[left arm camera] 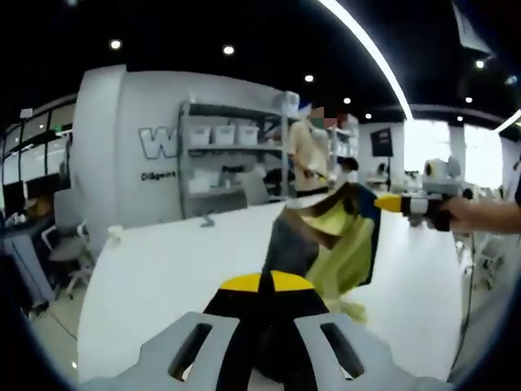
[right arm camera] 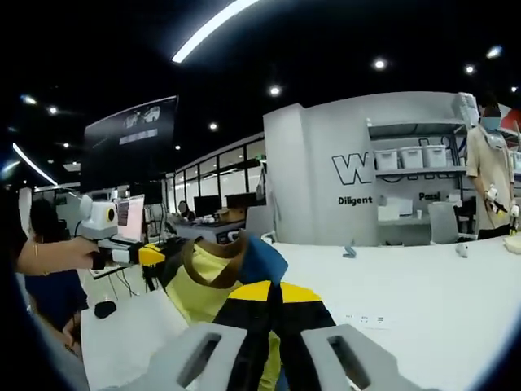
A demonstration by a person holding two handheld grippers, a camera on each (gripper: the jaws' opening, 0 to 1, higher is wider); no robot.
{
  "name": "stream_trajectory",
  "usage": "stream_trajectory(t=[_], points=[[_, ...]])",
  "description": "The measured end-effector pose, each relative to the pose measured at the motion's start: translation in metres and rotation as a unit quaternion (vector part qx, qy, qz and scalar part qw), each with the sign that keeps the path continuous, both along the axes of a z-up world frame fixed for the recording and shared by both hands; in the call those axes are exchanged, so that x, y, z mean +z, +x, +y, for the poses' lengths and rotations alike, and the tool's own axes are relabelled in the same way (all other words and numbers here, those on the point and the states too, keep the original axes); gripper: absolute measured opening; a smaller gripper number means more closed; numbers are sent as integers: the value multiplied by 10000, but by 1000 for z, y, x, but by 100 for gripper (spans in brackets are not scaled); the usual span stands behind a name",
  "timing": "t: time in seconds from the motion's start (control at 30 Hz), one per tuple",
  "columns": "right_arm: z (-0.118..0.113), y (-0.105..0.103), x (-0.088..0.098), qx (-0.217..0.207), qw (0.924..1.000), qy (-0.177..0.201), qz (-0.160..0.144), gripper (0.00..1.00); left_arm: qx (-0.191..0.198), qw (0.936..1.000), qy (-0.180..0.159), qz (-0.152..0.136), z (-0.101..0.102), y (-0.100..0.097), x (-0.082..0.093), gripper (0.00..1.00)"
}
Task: Fold the garment on the visible template until the final outline fits inside the template.
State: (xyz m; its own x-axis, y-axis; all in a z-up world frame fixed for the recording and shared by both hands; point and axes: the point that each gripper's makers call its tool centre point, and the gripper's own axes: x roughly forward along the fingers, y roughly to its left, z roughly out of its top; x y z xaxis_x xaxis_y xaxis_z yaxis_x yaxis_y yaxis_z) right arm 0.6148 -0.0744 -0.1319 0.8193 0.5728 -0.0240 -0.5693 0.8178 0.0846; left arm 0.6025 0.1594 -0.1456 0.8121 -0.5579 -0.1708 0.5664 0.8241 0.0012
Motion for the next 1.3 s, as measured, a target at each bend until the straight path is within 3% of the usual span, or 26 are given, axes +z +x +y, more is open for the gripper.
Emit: stream_trajectory(t=[0.1,0.27,0.4,0.5,0.7,0.9,1.1,1.23,1.3], points=[[-1,-12,22,-27,9998,49,-210,0,-58,9994,-58,-332,-2,-14,32,0],[-6,-34,57,-73,9984,172,-529,0,-143,9976,-114,-665,-5,-36,65,0],[-10,-52,80,-95,9967,132,-794,0,-197,9953,115,-946,-7,-55,88,0],[-12,-68,91,-116,9956,136,-916,0,-254,9933,241,-1101,-9,-66,97,0],[-13,-105,104,-194,9936,167,-1098,0,-291,9920,76,-1229,-13,-100,106,0],[-10,-136,109,-265,9893,621,-1294,0,-241,9877,-738,-1357,-12,-133,109,0],[-11,-160,119,-283,9866,796,-1399,0,-124,9864,-720,-1471,-2,-162,115,0],[-11,-177,139,-357,9814,779,-1716,0,-249,9814,-716,-1762,2,-179,136,0],[-9,-185,143,-345,9811,785,-1735,0,-206,9799,-679,-1863,3,-182,142,0]])
